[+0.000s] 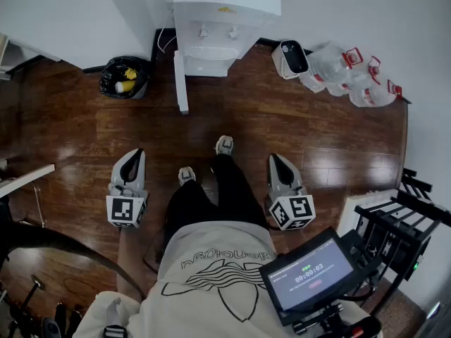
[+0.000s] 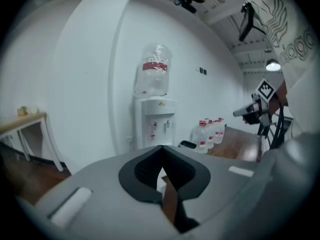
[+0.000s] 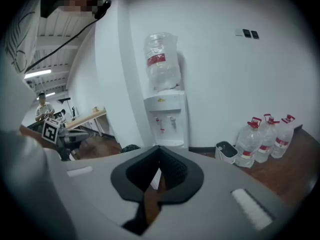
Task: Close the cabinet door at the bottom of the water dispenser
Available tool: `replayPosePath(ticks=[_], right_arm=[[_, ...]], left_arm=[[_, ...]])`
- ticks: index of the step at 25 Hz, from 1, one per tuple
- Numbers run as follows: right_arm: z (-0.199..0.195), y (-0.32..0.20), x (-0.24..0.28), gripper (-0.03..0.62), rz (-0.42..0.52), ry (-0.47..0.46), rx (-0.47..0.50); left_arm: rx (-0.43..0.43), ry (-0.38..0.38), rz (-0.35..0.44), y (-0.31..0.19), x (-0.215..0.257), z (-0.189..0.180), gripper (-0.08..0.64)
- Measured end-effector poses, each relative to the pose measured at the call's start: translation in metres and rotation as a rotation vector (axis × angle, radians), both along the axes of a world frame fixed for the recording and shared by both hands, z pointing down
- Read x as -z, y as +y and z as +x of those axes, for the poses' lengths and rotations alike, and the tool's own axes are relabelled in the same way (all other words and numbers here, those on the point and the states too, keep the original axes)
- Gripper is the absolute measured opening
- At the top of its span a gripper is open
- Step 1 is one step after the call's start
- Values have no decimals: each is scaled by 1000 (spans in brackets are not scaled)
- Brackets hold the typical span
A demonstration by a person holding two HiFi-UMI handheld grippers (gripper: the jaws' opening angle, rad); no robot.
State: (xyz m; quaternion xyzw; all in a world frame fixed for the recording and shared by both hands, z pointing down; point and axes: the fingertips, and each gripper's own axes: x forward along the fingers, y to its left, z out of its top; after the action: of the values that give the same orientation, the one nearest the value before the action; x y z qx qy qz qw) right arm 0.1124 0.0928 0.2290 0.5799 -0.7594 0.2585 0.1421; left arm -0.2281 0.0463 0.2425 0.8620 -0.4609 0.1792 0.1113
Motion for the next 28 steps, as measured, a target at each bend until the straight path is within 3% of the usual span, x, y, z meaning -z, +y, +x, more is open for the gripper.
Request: replayPosePath(ticks=[5,8,13,17,22,25,28], right_arm=[[12,-76,-69,3,52,-77,-21],[28,-94,-109,3,53,-63,-10],[57,-117,-186,3,54,-70,-25],[84,-125,-253,3,85,-34,-68],[104,-131,-327,3,134,-16,-111],[108,-128,-369,3,136,-3,-102],[110,-123,-404,3,152,-32,-103]], left_arm=[[15,169,19,-74,-51,90,20],[14,214,-29,-87,-99,120,20],[9,120,-85,-106,-183,117,20],[13,126,-15,-121,-225,109,20],[4,75,106,-123,-276,99,18],[0,77,126,-126,-318,83,18],[24,32,139,-130,-362,65,18]])
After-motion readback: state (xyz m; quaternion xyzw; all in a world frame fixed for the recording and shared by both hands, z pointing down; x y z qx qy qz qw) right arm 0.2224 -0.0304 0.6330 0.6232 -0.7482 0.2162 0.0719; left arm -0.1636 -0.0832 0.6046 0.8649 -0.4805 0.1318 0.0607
